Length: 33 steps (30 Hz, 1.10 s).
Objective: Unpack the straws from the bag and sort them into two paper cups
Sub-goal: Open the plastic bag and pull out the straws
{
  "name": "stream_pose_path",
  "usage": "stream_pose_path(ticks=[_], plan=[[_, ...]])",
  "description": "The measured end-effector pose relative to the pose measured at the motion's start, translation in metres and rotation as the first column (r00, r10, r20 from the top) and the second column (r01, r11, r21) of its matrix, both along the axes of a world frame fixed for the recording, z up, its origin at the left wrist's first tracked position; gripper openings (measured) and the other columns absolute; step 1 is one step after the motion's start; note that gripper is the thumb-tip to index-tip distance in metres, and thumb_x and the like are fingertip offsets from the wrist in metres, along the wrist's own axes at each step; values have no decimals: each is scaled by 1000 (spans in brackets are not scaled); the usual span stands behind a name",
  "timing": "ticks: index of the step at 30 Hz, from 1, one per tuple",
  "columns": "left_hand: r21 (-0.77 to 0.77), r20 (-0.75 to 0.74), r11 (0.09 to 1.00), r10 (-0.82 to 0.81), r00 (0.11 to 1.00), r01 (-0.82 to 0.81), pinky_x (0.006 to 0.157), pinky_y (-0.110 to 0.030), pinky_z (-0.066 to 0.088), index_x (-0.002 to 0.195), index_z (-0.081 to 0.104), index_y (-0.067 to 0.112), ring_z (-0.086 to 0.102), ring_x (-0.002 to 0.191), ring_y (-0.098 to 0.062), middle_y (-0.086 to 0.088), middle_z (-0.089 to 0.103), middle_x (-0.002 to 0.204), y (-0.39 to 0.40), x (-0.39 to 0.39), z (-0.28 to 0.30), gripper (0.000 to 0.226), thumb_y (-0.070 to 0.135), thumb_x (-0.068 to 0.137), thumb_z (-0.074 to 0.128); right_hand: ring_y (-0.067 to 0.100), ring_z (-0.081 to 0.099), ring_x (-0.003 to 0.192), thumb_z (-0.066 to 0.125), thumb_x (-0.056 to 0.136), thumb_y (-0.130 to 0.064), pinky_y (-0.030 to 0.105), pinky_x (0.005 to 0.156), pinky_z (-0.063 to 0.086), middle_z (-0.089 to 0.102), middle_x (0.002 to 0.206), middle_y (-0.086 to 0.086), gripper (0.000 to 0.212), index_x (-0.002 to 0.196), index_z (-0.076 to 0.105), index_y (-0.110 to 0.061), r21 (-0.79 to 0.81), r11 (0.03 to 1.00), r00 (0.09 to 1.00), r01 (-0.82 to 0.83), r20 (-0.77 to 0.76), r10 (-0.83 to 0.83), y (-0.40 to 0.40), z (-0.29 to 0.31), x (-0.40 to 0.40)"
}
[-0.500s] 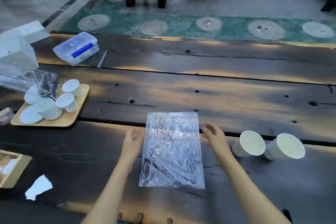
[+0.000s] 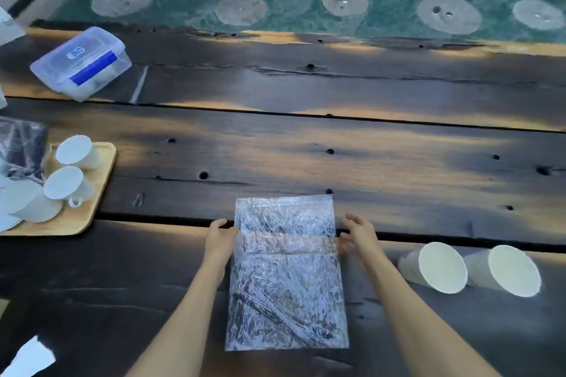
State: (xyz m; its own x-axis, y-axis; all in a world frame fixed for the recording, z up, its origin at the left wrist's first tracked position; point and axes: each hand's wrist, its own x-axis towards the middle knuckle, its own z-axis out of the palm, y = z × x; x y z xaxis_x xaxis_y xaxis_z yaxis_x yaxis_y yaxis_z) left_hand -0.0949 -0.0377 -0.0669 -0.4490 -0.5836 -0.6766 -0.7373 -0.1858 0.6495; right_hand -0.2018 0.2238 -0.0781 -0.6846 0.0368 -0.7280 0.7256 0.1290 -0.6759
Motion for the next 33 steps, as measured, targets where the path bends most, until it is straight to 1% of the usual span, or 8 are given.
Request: stream_pose_path(ticks=[6, 10, 12, 17, 21, 28, 30, 33], plan=[[-22, 42, 1000, -1, 999, 2, 70, -31, 42, 134, 45, 16, 53, 79, -15, -1, 55, 112, 0, -19, -11, 38, 19, 96, 51, 17, 56, 72, 55, 95, -16, 23, 52, 40, 62, 99, 6, 26, 121, 50, -13, 127, 984, 992, -123, 4, 123, -15, -16, -8], [-24, 17, 999, -48, 999, 48, 60, -33, 41, 111, 59, 12, 51, 68, -22, -5, 60, 77, 2, -18, -16, 17, 19, 96, 54, 11, 47, 61, 61, 92, -18, 23, 51, 34, 62, 91, 8, 25, 113, 57, -6, 105, 980, 986, -167, -7, 169, -19, -18, -6], [-22, -35, 998, -63, 997, 62, 60, -35, 41, 101, 64, 8, 48, 66, -23, -9, 54, 70, 1, -15, -13, 19, 23, 96, 54, 12, 41, 56, 63, 91, -18, 23, 49, 33, 55, 71, 4, 13, 92, 59, -5, 103, 981, 984, -164, -46, 170, -16, -12, -3], [-41, -219, 997, -77, 973, 70, 58, -33, 39, 81, 63, 2, 48, 62, -21, -5, 52, 62, 0, 1, 18, 32, 28, 96, 54, 12, 32, 50, 65, 90, -17, 28, 53, 25, 38, 51, -4, 39, 58, 43, -18, -48, 985, 972, -168, -173, 158, 0, 19, 9], [0, -378, 998, -63, 924, 68, 66, -34, 41, 78, 60, -5, 50, 66, -16, -1, 55, 65, 2, 32, 43, 27, 17, 93, 61, 15, 33, 53, 69, 88, -14, 31, 54, 24, 41, 61, 9, 34, 59, 51, -17, -193, 971, 974, -137, -203, 97, 26, 46, 29], [55, -539, 996, -35, 842, 77, 58, -32, 40, 89, 65, -7, 52, 62, -23, -17, 62, 73, 24, 76, 97, 14, 4, 93, 58, 17, 41, 61, 65, 91, -16, 29, 58, 34, 53, 71, 6, 18, 75, 59, -11, -307, 942, 959, -133, -278, 44, 51, 93, 73], [28, -563, 996, -50, 825, 80, 57, -32, 37, 84, 65, -5, 49, 61, -23, -16, 60, 70, 30, 86, 109, 18, 6, 95, 56, 17, 54, 65, 62, 93, -11, 28, 61, 46, 63, 84, 8, 1, 94, 62, -12, -205, 978, 924, -35, -380, -46, 50, 112, 82], [-11, -604, 994, -91, 792, 105, 58, -33, 35, 78, 62, -4, 47, 62, -23, -13, 57, 68, 41, 99, 125, 21, 7, 95, 56, 16, 62, 90, 63, 90, -3, 27, 82, 51, 63, 104, 5, 27, 113, 59, -15, 249, 966, 702, 70, -700, 130, 51, 142, 97]])
